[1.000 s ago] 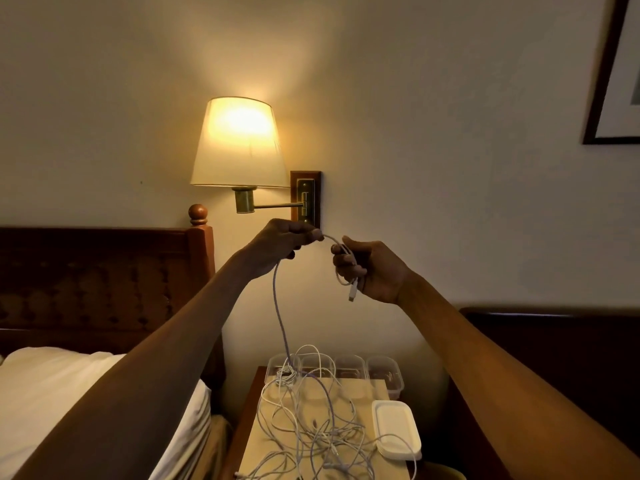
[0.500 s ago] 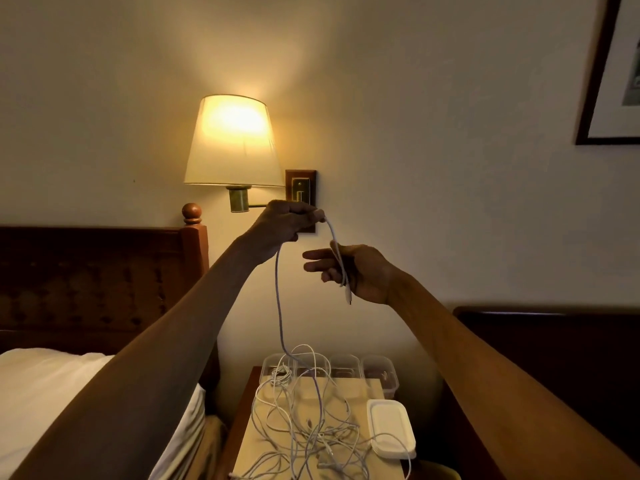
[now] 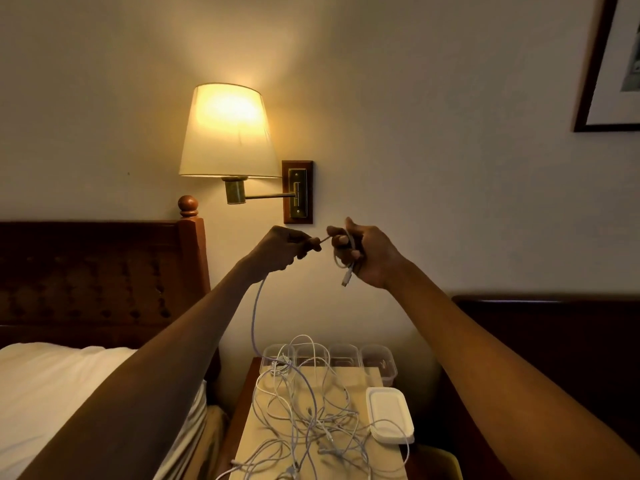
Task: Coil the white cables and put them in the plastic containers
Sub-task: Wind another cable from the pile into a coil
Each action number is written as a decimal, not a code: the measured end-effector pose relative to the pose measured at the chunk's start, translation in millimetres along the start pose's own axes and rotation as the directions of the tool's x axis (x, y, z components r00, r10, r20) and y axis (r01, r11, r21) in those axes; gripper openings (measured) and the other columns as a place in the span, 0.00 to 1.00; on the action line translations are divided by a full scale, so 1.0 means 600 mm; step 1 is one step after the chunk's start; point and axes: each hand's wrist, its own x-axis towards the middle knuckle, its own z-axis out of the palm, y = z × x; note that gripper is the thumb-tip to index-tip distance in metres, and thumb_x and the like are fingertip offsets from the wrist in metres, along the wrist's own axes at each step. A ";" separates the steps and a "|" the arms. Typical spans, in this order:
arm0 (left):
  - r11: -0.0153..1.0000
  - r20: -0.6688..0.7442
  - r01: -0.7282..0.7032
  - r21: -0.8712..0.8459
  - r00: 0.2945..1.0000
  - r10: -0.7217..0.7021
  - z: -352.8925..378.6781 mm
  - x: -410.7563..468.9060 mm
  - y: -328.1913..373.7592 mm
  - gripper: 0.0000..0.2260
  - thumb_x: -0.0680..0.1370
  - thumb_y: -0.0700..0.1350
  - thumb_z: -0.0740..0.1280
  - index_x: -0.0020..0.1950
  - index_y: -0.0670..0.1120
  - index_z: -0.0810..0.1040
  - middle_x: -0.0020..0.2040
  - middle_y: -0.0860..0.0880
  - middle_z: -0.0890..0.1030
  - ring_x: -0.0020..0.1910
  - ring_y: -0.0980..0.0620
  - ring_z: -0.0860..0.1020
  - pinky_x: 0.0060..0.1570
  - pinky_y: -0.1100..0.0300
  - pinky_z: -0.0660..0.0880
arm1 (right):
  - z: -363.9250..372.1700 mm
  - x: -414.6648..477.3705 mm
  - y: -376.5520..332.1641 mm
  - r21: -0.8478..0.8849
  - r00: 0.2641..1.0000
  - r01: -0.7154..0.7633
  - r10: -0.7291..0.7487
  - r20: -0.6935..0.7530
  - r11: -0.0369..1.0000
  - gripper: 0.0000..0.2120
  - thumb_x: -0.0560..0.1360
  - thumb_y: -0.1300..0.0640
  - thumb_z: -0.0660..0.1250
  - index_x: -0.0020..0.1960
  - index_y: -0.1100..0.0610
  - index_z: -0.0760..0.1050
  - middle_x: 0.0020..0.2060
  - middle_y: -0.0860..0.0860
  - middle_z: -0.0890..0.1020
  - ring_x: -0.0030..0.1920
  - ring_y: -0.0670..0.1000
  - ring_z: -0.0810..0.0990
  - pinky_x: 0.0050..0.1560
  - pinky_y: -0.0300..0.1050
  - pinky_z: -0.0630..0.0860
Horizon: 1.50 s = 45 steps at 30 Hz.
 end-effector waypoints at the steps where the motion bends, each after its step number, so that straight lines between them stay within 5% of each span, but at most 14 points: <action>1: 1.000 0.035 0.011 0.007 0.999 -0.012 0.006 -0.003 0.000 0.09 0.81 0.41 0.64 0.49 0.47 0.83 0.37 0.45 0.77 0.29 0.52 0.68 0.25 0.63 0.65 | -0.003 0.003 -0.004 0.015 1.000 0.002 -0.002 -0.015 1.000 0.20 0.85 0.51 0.50 0.55 0.63 0.74 0.31 0.51 0.74 0.25 0.44 0.64 0.25 0.33 0.64; 4: 0.999 0.114 0.008 0.042 0.993 -0.013 0.023 -0.011 0.009 0.10 0.82 0.40 0.61 0.53 0.49 0.82 0.37 0.45 0.76 0.30 0.52 0.69 0.27 0.62 0.66 | -0.001 0.007 -0.019 -0.020 0.997 0.063 -0.063 -0.037 0.998 0.22 0.85 0.50 0.49 0.57 0.65 0.76 0.38 0.54 0.81 0.29 0.44 0.73 0.27 0.32 0.69; 7: 0.997 0.277 0.045 0.066 0.959 -0.061 0.037 -0.019 0.010 0.12 0.84 0.43 0.59 0.64 0.51 0.78 0.37 0.46 0.77 0.29 0.54 0.71 0.27 0.63 0.70 | -0.003 0.014 -0.042 -0.163 0.980 0.168 -0.182 -0.076 0.972 0.24 0.85 0.50 0.49 0.63 0.64 0.75 0.55 0.57 0.83 0.49 0.51 0.83 0.44 0.37 0.79; 10: 0.985 0.445 0.062 0.161 0.886 -0.129 0.050 -0.026 0.024 0.15 0.85 0.43 0.57 0.70 0.53 0.73 0.34 0.47 0.76 0.27 0.55 0.70 0.27 0.63 0.70 | -0.013 0.024 -0.056 -0.330 0.968 0.196 -0.235 -0.083 0.923 0.24 0.85 0.50 0.47 0.71 0.64 0.67 0.68 0.59 0.74 0.68 0.58 0.73 0.64 0.52 0.74; 14: 0.912 0.465 -0.089 0.401 0.877 -0.119 0.053 -0.016 0.070 0.15 0.84 0.41 0.58 0.69 0.48 0.74 0.37 0.47 0.78 0.30 0.52 0.71 0.33 0.59 0.70 | -0.032 0.034 -0.037 -0.529 0.975 0.112 -0.197 -0.106 0.841 0.25 0.84 0.49 0.49 0.75 0.63 0.60 0.76 0.60 0.62 0.75 0.61 0.61 0.74 0.57 0.61; 18: 0.807 0.499 -0.225 0.546 0.861 -0.098 0.052 -0.012 0.112 0.15 0.81 0.38 0.60 0.66 0.42 0.77 0.51 0.47 0.83 0.38 0.55 0.77 0.43 0.61 0.74 | -0.025 0.036 -0.019 -0.567 0.969 0.029 -0.162 -0.186 0.823 0.27 0.83 0.46 0.52 0.71 0.67 0.63 0.72 0.69 0.62 0.72 0.69 0.60 0.73 0.62 0.60; 21: 0.765 0.510 -0.216 0.607 0.844 -0.165 0.056 -0.019 0.121 0.15 0.81 0.39 0.60 0.67 0.42 0.77 0.56 0.43 0.83 0.49 0.45 0.81 0.52 0.52 0.77 | -0.016 0.042 -0.024 -0.452 0.950 0.076 -0.202 -0.237 0.889 0.28 0.84 0.48 0.52 0.72 0.71 0.59 0.72 0.70 0.58 0.73 0.70 0.58 0.73 0.63 0.58; 29: 0.695 0.510 -0.175 0.697 0.803 -0.310 0.066 -0.018 0.095 0.14 0.82 0.40 0.60 0.66 0.47 0.78 0.59 0.44 0.80 0.46 0.49 0.74 0.46 0.57 0.71 | -0.031 0.046 -0.008 -0.326 0.957 0.042 -0.132 -0.258 0.944 0.26 0.84 0.50 0.50 0.75 0.66 0.58 0.76 0.62 0.59 0.74 0.65 0.61 0.68 0.68 0.64; 36: 0.783 0.517 -0.346 0.517 0.855 0.037 0.016 -0.008 0.128 0.07 0.80 0.44 0.67 0.54 0.47 0.84 0.42 0.57 0.81 0.39 0.62 0.78 0.44 0.69 0.71 | -0.041 0.028 0.024 -0.568 0.995 -0.074 0.025 -0.093 0.820 0.21 0.84 0.51 0.51 0.70 0.64 0.64 0.70 0.63 0.69 0.64 0.63 0.75 0.57 0.53 0.76; 40: 0.860 0.381 -0.374 0.347 0.894 0.235 -0.021 0.004 0.113 0.04 0.75 0.43 0.73 0.49 0.45 0.85 0.41 0.54 0.84 0.41 0.60 0.81 0.42 0.69 0.75 | -0.045 0.016 0.032 -0.460 0.955 -0.183 0.267 0.126 0.869 0.24 0.84 0.51 0.47 0.72 0.66 0.63 0.67 0.62 0.73 0.55 0.59 0.81 0.57 0.48 0.79; 45: 0.913 0.153 -0.351 0.206 0.933 0.325 -0.037 0.012 0.074 0.07 0.73 0.45 0.75 0.47 0.43 0.85 0.42 0.51 0.85 0.43 0.55 0.83 0.43 0.64 0.78 | -0.029 0.006 0.021 -0.270 0.927 -0.198 0.270 0.261 0.942 0.26 0.84 0.48 0.46 0.64 0.65 0.72 0.56 0.60 0.82 0.27 0.46 0.76 0.31 0.31 0.74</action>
